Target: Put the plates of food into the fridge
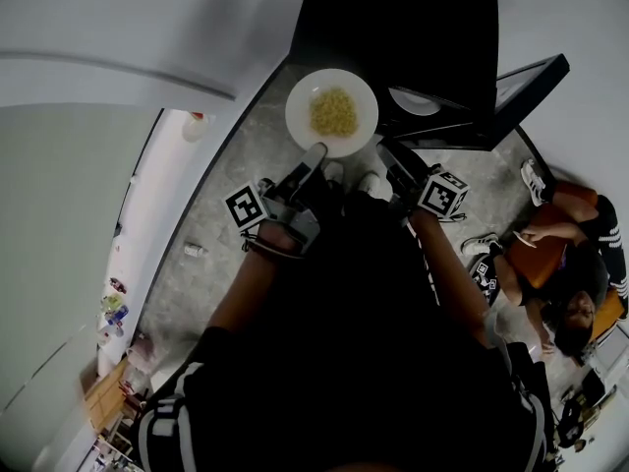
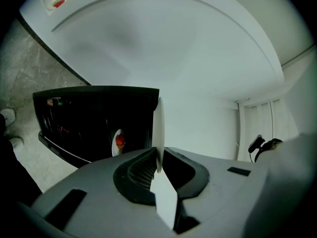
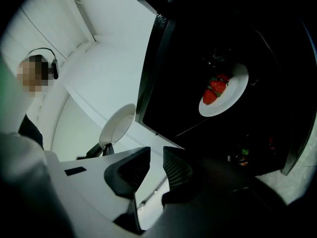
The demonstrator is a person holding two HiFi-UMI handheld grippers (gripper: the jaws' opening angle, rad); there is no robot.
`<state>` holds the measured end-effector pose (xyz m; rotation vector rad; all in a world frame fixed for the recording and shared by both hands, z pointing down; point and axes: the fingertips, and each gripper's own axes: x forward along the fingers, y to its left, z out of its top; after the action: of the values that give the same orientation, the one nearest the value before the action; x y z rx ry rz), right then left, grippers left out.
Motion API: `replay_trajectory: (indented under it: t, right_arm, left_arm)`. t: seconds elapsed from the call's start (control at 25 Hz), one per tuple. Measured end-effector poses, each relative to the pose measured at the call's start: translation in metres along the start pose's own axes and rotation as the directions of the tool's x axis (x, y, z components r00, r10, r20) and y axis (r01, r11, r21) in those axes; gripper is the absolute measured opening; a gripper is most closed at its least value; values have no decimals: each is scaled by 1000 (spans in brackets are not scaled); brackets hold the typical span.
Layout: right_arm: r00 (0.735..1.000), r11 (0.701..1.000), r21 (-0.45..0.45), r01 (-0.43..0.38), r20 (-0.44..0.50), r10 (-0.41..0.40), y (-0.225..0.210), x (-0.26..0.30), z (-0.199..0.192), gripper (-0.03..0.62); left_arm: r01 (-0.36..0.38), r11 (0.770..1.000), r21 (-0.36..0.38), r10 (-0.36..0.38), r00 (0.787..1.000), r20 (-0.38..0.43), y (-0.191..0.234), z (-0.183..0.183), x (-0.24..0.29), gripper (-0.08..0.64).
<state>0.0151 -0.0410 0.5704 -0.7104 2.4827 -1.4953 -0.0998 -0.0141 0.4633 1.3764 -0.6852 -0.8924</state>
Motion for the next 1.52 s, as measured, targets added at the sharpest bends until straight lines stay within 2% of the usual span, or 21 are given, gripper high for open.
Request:
replay_trajectory:
  t: [0.44,1.24,1.52]
  right_arm:
    - [1000,1000,18,4,-4,-4,-4,3,-4,97]
    - [1000,999,36,19,9,-20,-9,2,-1,97]
    - [1000,999,39,21,17,-22,-1,-1,-2,97]
  left_arm:
    - [-22,1000,2,22,999,-36,10,-5,1,51]
    - [-74,997,-36,71,994,-78,42,-9,-9,51]
    - [-103,995,-10,102,989,-104,57,-11,-14,51]
